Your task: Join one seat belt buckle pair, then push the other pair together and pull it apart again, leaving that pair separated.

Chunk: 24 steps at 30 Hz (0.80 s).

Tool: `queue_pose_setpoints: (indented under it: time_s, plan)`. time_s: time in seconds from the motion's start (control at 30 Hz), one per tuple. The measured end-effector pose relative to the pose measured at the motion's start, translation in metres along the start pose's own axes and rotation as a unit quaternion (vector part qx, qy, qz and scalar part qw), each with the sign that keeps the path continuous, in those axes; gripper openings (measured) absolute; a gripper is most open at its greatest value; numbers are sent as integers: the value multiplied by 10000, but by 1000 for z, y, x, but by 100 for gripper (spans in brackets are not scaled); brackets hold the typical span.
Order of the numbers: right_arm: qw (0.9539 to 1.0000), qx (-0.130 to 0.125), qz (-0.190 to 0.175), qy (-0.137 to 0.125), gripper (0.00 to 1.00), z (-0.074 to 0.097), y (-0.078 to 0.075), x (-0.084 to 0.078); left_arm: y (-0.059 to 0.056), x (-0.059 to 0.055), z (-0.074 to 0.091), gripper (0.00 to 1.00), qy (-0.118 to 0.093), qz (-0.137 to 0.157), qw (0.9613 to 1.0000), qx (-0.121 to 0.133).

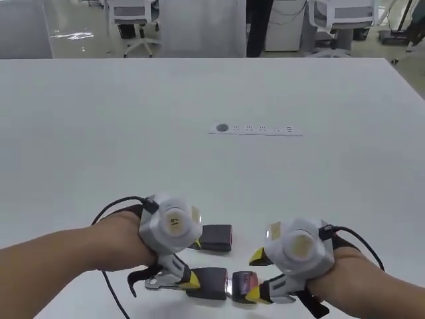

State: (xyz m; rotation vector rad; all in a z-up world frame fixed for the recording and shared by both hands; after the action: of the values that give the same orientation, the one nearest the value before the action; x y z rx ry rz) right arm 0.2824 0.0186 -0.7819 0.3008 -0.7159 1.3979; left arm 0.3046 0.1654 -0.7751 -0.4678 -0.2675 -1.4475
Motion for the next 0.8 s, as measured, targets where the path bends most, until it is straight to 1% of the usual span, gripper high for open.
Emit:
queue_pose_setpoints:
  time_s: [0.1, 0.17, 0.2, 0.33, 0.47, 0.5, 0.57, 0.8]
  plan:
    - [10000, -45, 6, 33, 35, 5, -6, -8, 9, 2, 1, 44, -45, 58, 9999, 89]
    - [9999, -94, -3, 45, 35, 10, -13, -13, 14, 6, 3, 45, -92, 83, 9998, 156]
    - [9999, -125, -49, 50, 35, 13, -17, -16, 17, 8, 5, 46, -108, 84, 9997, 194]
    - [9997, -217, -45, 104, 35, 23, -29, -28, 28, 13, 8, 48, -123, 68, 9993, 333]
    - [9992, -360, -80, 175, 36, 32, -44, -44, 34, 14, 7, 49, -59, 24, 9995, 317]
    - [9990, -395, -87, 189, 36, 34, -48, -47, 37, 15, 8, 49, -24, -5, 9994, 344]
    - [9985, -482, -86, 239, 35, 38, -56, -54, 41, 15, 9, 50, -20, -34, 9993, 372]
    - [9966, -681, -105, 459, 35, 53, -79, -79, 47, 11, 10, 50, 58, -77, 9994, 341]
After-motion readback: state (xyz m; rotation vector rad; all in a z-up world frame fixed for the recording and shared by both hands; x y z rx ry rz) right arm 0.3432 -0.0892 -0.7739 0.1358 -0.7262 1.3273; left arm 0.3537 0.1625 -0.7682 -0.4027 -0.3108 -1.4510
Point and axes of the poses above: the centre of the closed fingertips' face, and the gripper's own axes: z roughly backward along the fingers, y roughly to its left, x roughly out of its top, the point moved 6 cm from there along z, roughly backward along the fingers, and after that the axes turned 13 degrees about -x, right-handed, at the moved point
